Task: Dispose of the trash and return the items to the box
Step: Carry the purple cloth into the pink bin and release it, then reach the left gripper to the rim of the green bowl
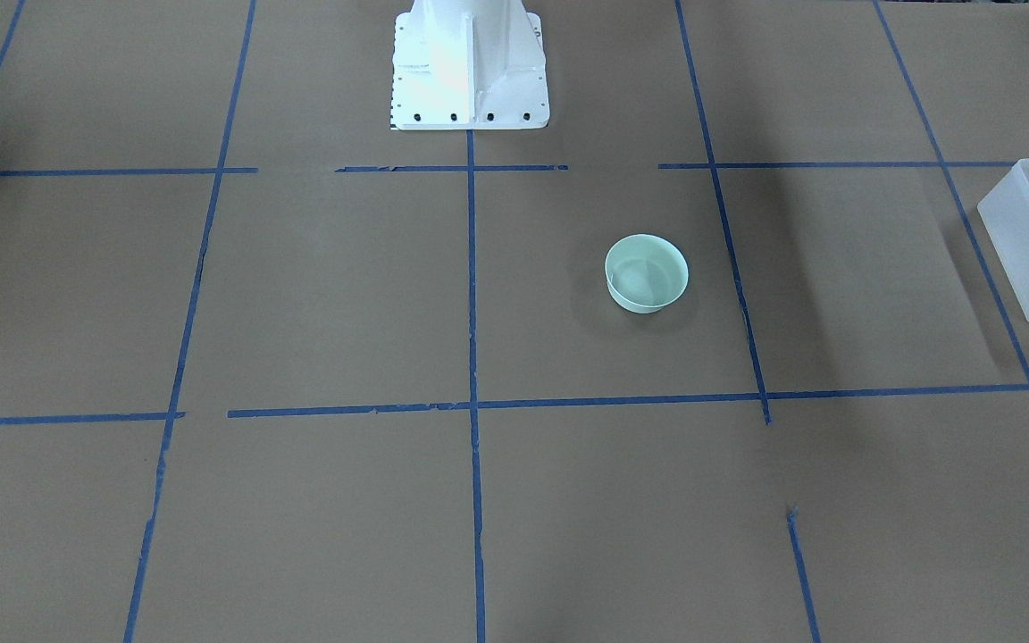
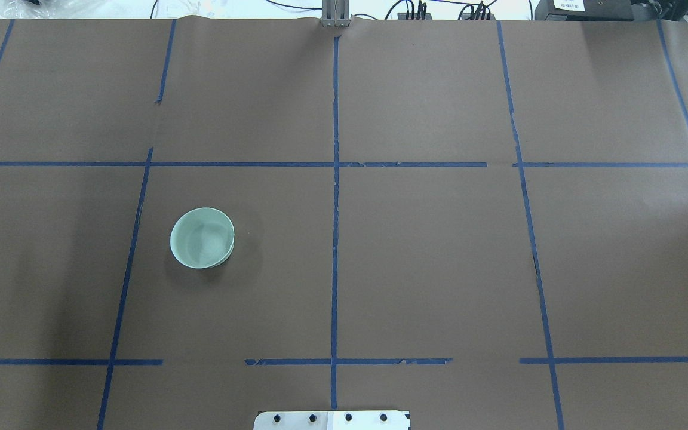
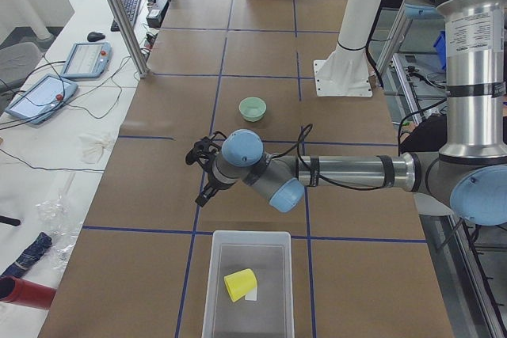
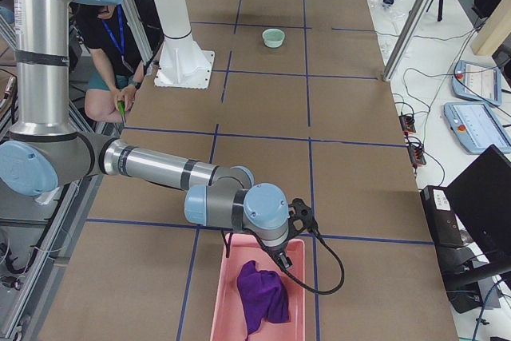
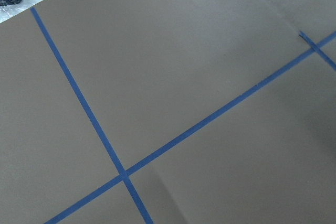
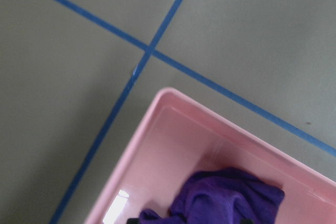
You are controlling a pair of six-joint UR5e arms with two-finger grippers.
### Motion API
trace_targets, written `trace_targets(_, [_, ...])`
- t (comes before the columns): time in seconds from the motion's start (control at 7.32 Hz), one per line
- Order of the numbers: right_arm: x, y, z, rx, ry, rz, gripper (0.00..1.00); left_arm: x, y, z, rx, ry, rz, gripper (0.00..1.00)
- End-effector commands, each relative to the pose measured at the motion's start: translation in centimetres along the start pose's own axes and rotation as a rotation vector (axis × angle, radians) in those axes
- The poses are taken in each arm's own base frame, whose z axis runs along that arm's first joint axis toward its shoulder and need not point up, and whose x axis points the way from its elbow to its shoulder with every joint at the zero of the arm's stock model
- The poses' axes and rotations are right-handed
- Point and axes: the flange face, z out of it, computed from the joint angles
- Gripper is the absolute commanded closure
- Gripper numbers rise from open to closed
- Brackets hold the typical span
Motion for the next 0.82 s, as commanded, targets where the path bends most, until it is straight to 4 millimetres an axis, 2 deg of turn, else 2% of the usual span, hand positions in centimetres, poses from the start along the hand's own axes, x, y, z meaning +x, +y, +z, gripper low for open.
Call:
trace_targets(0.0, [-7.2,-6.3,-0.6,0.066,-0.019,0.184,0.0,6.0,-3.7,0.2,0.026,-0.005,-0.143,0.0])
trace_targets(0.14, [-10.1,-8.1,0.1,0.056,-0.024,0.199,0.0,9.5,-5.0,0.8,0.025,0.006,-0.247,0.07])
trace_targets(0.27, [-11.2,-8.9,0.7,0.062,-0.014,0.208,0.0,12.6,-6.0,1.6,0.032,0.011,-0.335,0.15])
trace_targets(0.55, [-11.9,-9.2,1.0,0.082,-0.018,0.186,0.0,22.7,-6.8,6.0,-0.002,0.053,-0.484,0.17])
trace_targets(0.68, [-12.3,-9.3,1.6,0.071,-0.02,0.179,0.0,26.7,-7.0,8.2,-0.029,0.081,-0.518,0.16])
